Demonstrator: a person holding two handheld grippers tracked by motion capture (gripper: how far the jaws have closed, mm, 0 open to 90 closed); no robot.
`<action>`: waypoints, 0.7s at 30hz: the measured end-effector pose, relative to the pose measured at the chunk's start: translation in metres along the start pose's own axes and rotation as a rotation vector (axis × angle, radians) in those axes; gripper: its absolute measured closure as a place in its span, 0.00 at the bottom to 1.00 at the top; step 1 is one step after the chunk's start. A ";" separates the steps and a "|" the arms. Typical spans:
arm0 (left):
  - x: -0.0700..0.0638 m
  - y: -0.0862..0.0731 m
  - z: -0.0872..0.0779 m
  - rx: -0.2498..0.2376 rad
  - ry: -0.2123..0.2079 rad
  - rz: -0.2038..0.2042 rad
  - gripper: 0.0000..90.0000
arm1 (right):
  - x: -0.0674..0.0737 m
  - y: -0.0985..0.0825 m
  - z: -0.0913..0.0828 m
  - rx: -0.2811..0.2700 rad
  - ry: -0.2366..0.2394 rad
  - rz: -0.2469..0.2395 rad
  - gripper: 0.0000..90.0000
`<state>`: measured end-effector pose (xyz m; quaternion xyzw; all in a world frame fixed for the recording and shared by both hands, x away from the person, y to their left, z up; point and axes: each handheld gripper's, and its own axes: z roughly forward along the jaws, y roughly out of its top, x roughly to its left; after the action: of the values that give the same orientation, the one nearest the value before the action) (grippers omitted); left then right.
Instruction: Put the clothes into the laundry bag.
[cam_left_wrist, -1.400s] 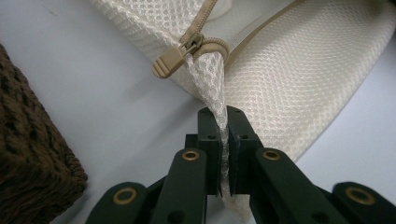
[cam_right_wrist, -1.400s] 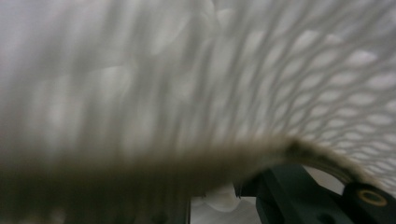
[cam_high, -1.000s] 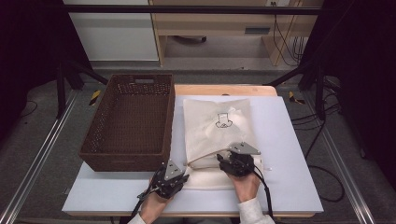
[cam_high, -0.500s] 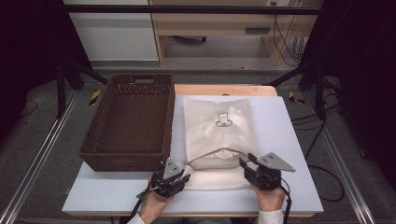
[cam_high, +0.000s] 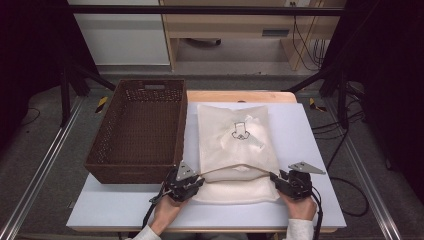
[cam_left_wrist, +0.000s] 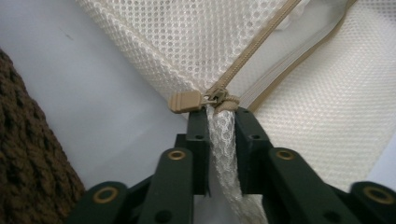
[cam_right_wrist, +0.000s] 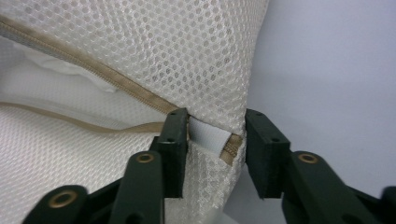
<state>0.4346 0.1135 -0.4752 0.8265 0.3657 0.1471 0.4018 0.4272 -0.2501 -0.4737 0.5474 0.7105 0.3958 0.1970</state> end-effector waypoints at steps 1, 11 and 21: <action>0.000 0.000 -0.002 0.001 0.015 -0.001 0.90 | 0.000 -0.001 -0.001 0.006 0.005 -0.014 0.80; 0.000 -0.005 -0.011 -0.016 0.035 0.029 0.79 | -0.002 -0.011 -0.006 0.014 0.042 -0.037 0.77; 0.003 -0.002 -0.045 -0.112 -0.018 0.043 0.41 | -0.003 0.001 -0.031 -0.207 0.018 -0.089 0.38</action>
<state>0.4117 0.1418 -0.4490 0.8116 0.3354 0.1683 0.4478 0.4067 -0.2634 -0.4551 0.4885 0.6913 0.4627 0.2636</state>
